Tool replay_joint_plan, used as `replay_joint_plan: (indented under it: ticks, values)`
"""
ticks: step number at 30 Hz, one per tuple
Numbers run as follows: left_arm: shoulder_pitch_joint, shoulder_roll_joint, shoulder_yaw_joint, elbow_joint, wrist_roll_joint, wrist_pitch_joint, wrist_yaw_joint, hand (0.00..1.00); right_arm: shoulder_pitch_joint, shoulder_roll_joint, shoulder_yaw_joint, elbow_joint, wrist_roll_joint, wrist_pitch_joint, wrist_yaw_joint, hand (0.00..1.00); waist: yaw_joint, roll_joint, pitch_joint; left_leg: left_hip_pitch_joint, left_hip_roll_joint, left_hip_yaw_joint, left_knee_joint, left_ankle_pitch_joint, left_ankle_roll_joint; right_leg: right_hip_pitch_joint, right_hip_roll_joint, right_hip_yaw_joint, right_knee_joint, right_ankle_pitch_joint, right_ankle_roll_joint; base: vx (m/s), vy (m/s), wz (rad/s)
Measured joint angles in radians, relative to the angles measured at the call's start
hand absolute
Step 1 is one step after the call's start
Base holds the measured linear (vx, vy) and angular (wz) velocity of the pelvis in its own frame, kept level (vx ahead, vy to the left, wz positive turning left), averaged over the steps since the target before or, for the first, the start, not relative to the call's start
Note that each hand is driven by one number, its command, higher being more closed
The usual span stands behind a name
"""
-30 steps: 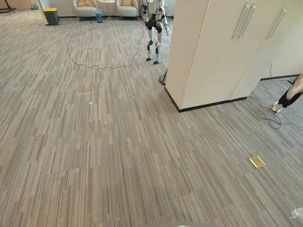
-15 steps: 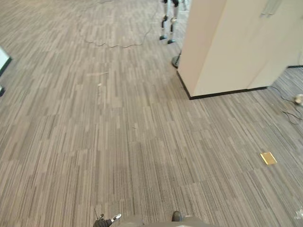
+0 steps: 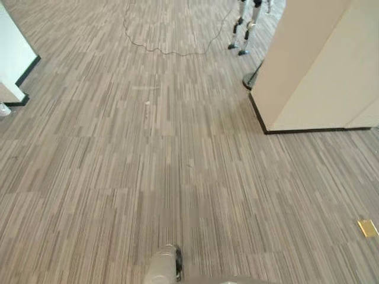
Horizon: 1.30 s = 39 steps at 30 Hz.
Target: Organize washtable
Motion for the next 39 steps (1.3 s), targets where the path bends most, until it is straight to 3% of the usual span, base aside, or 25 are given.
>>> replay_joint_plan:
  ticks: [1, 3, 4, 8, 10, 11, 13, 14, 15, 16, 17, 18, 19, 20, 22, 25, 27, 28, 29, 30, 31, 32, 36, 37, 39]
  values:
    - [-0.002, 0.008, -0.021, -0.001, 0.0, 0.003, -0.007, 0.0, -0.002, 0.012, 0.001, 0.0, 0.011, -0.005, 0.0, 0.0, -0.019, 0.002, 0.008, 0.084, -0.033, -0.014, -0.032, -0.026, 0.023, -0.041, 0.045, 0.072, 0.175, 0.041, 0.004, 0.49, 0.295, 0.34]
    - [-0.004, 0.026, -0.074, -0.004, 0.013, 0.004, -0.011, 0.0, 0.001, 0.038, 0.002, -0.003, 0.019, -0.008, 0.0, 0.0, -0.04, 0.021, 0.007, 0.222, -0.043, -0.049, -0.12, -0.037, 0.034, -0.085, 0.18, 0.078, 0.312, -0.015, 0.025, 0.53, 0.23, 0.34]
    - [-0.022, 0.026, -0.086, -0.01, 0.026, 0.003, -0.012, 0.0, 0.009, 0.058, 0.003, -0.023, 0.019, -0.01, -0.001, 0.0, -0.061, 0.032, 0.008, 0.296, -0.043, -0.079, -0.192, -0.035, 0.029, -0.145, 0.256, 0.029, 0.307, -0.054, 0.023, 0.57, 0.195, 0.45]
    - [-0.091, -0.012, -0.081, -0.051, 0.072, 0.004, -0.01, 0.0, 0.046, 0.08, 0.012, -0.124, 0.02, -0.008, -0.003, 0.0, -0.073, 0.063, 0.024, 0.483, -0.041, -0.107, -0.332, -0.048, 0.007, -0.33, 0.334, -0.138, 0.02, -0.076, -0.024, 0.57, 0.136, 0.27]
    - [-0.142, -0.04, -0.119, -0.067, 0.094, 0.0, -0.008, 0.0, 0.052, 0.08, 0.031, -0.134, 0.017, 0.003, -0.005, 0.0, -0.078, 0.078, 0.024, 0.59, -0.027, -0.14, -0.41, -0.059, -0.014, -0.35, 0.344, -0.208, -0.392, 0.004, -0.06, 0.78, 0.148, 0.67]
    - [-0.155, -0.051, -0.13, -0.073, 0.103, -0.001, -0.01, 0.0, 0.051, 0.077, 0.043, -0.136, 0.015, 0.008, -0.006, 0.0, -0.074, 0.076, 0.024, 0.609, -0.029, -0.145, -0.409, -0.066, -0.025, -0.352, 0.341, -0.208, -0.457, 0.03, -0.082, 0.78, 0.094, 0.68]
    - [-0.159, -0.088, -0.145, -0.087, 0.12, -0.005, -0.013, 0.0, 0.049, 0.064, 0.07, -0.142, 0.004, 0.018, -0.006, 0.0, -0.075, 0.078, 0.017, 0.654, -0.022, -0.165, -0.346, -0.088, -0.066, -0.345, 0.346, -0.226, -0.473, 0.163, -0.213, 0.77, 0.047, 0.45]
    - [-0.157, -0.093, -0.146, -0.082, 0.124, -0.004, -0.013, 0.0, 0.058, 0.046, 0.069, -0.152, -0.002, 0.017, 0.0, 0.0, -0.078, 0.102, 0.009, 0.648, 0.011, -0.159, -0.243, -0.084, -0.075, -0.328, 0.357, -0.232, -0.434, 0.228, -0.202, 0.87, 0.055, 0.22]
    - [-0.16, -0.109, -0.141, -0.079, 0.124, 0.0, -0.012, 0.0, 0.048, 0.031, 0.066, -0.159, -0.003, 0.017, -0.002, 0.0, -0.075, 0.123, 0.011, 0.601, 0.041, -0.143, -0.103, -0.044, -0.091, -0.306, 0.377, -0.245, -0.409, 0.186, -0.192, 0.86, 0.054, 0.11]
    - [-0.168, -0.117, -0.104, -0.084, 0.127, 0.0, -0.015, 0.0, 0.039, 0.025, 0.064, -0.173, -0.002, 0.017, -0.006, 0.0, -0.077, 0.132, 0.018, 0.52, 0.045, -0.119, 0.079, 0.081, -0.068, -0.272, 0.384, -0.242, -0.402, 0.151, -0.19, 1.01, 0.036, -0.12]
    - [-0.176, -0.13, -0.022, -0.085, 0.125, 0.0, -0.013, 0.0, 0.034, 0.012, 0.078, -0.201, -0.005, 0.016, -0.006, 0.0, -0.067, 0.141, 0.028, 0.383, 0.096, -0.079, 0.356, 0.367, -0.091, -0.168, 0.396, -0.219, -0.448, 0.102, -0.186, 0.83, -0.002, -0.09]
    - [-0.175, -0.135, 0.0, -0.085, 0.124, 0.0, -0.011, 0.0, 0.032, 0.006, 0.09, -0.199, -0.008, 0.016, -0.006, 0.0, -0.068, 0.143, 0.029, 0.336, 0.139, -0.043, 0.463, 0.361, -0.092, -0.122, 0.403, -0.211, -0.464, 0.087, -0.193, 0.95, -0.004, -0.18]
    - [-0.169, -0.131, 0.014, -0.089, 0.121, 0.001, -0.01, 0.0, 0.028, 0.007, 0.095, -0.193, -0.012, 0.018, -0.008, 0.0, -0.059, 0.135, 0.035, 0.284, 0.209, 0.019, 0.59, 0.33, -0.049, -0.049, 0.413, -0.19, -0.486, 0.071, -0.2, 0.72, 0.01, -0.25]
    - [-0.148, -0.113, 0.015, -0.127, 0.102, -0.001, -0.012, 0.0, 0.02, 0.02, 0.096, -0.191, -0.012, 0.02, -0.019, 0.0, -0.039, 0.109, 0.041, 0.221, 0.263, 0.075, 0.671, 0.277, -0.016, 0.058, 0.409, -0.147, -0.527, 0.035, -0.198, 0.81, 0.039, -0.53]
    - [-0.145, -0.095, 0.001, -0.156, 0.096, -0.007, -0.011, 0.0, -0.001, 0.027, 0.085, -0.175, -0.011, 0.019, -0.036, 0.0, -0.011, 0.091, 0.035, 0.113, 0.285, 0.097, 0.641, 0.192, -0.052, 0.154, 0.382, -0.098, -0.587, 0.002, -0.184, 0.64, 0.088, -0.61]
    - [-0.147, -0.083, -0.012, -0.161, 0.082, -0.027, -0.011, 0.0, -0.084, 0.027, 0.054, -0.144, -0.011, 0.013, -0.028, 0.0, -0.009, 0.09, 0.037, -0.023, 0.282, 0.134, 0.322, 0.101, -0.084, 0.287, 0.317, -0.029, -0.646, -0.058, -0.126, 0.56, 0.206, -0.67]
    - [-0.146, -0.065, -0.05, -0.157, 0.077, -0.027, -0.01, 0.0, -0.098, 0.027, 0.05, -0.141, -0.011, 0.009, -0.028, 0.0, -0.007, 0.091, 0.037, -0.056, 0.244, 0.137, 0.032, 0.116, -0.101, 0.34, 0.27, -0.007, -0.668, -0.113, -0.096, 0.63, 0.361, -0.44]
    - [-0.14, -0.059, -0.074, -0.15, 0.076, -0.027, -0.009, 0.0, -0.095, 0.019, 0.051, -0.131, -0.01, 0.009, -0.028, 0.0, -0.001, 0.103, 0.033, -0.055, 0.23, 0.099, -0.162, 0.145, -0.139, 0.371, 0.257, 0.008, -0.68, -0.144, -0.082, 0.73, 0.449, -0.38]
    - [-0.136, -0.053, -0.08, -0.145, 0.074, -0.026, -0.009, 0.0, -0.096, 0.015, 0.053, -0.12, -0.011, 0.008, -0.028, 0.0, 0.009, 0.106, 0.032, -0.059, 0.228, 0.077, -0.204, 0.209, -0.136, 0.387, 0.252, 0.023, -0.68, -0.16, -0.072, 0.67, 0.438, -0.4]
    - [-0.124, -0.036, -0.094, -0.124, 0.073, -0.025, -0.009, 0.0, -0.1, 0.015, 0.064, -0.086, -0.012, 0.009, -0.029, 0.0, 0.013, 0.092, 0.014, -0.054, 0.184, 0.065, -0.195, 0.298, -0.086, 0.399, 0.228, 0.048, -0.666, -0.165, -0.076, 0.69, 0.461, -0.16]
    - [-0.119, -0.009, -0.114, -0.113, 0.073, -0.022, -0.008, 0.0, -0.105, 0.035, 0.065, -0.074, -0.012, 0.007, -0.027, 0.0, 0.003, 0.05, -0.012, -0.061, 0.142, 0.076, -0.196, 0.267, -0.065, 0.36, 0.196, 0.061, -0.606, -0.14, -0.101, 0.69, 0.453, 0.02]
    - [-0.12, -0.003, -0.121, -0.107, 0.073, -0.023, -0.008, 0.0, -0.104, 0.038, 0.064, -0.072, -0.013, 0.006, -0.025, 0.0, 0.004, 0.043, -0.017, -0.063, 0.126, 0.078, -0.193, 0.255, -0.046, 0.332, 0.187, 0.071, -0.554, -0.122, -0.095, 0.68, 0.45, 0.31]
    - [-0.105, 0.025, -0.163, -0.038, 0.07, -0.007, -0.009, 0.0, -0.102, 0.041, 0.04, -0.036, -0.013, 0.002, -0.02, 0.0, 0.001, 0.019, -0.006, 0.091, 0.017, 0.099, -0.129, 0.088, 0.031, 0.168, 0.187, 0.214, 0.061, 0.11, 0.151, 0.64, 0.373, 0.23]
    - [-0.101, 0.026, -0.177, -0.037, 0.07, 0.001, -0.008, 0.0, -0.102, 0.036, 0.041, -0.037, -0.013, -0.005, -0.017, 0.0, -0.009, 0.03, 0.003, 0.158, 0.002, 0.095, -0.142, 0.062, 0.035, 0.122, 0.196, 0.2, 0.202, 0.117, 0.161, 0.49, 0.243, 0.0]
    - [-0.085, 0.024, -0.225, -0.032, 0.079, 0.002, -0.01, 0.0, -0.099, 0.023, 0.029, -0.05, -0.011, -0.017, -0.006, 0.0, -0.021, 0.057, 0.027, 0.334, -0.007, 0.091, -0.238, 0.031, 0.031, 0.003, 0.202, 0.074, 0.333, 0.013, 0.029, 0.42, 0.205, -0.21]
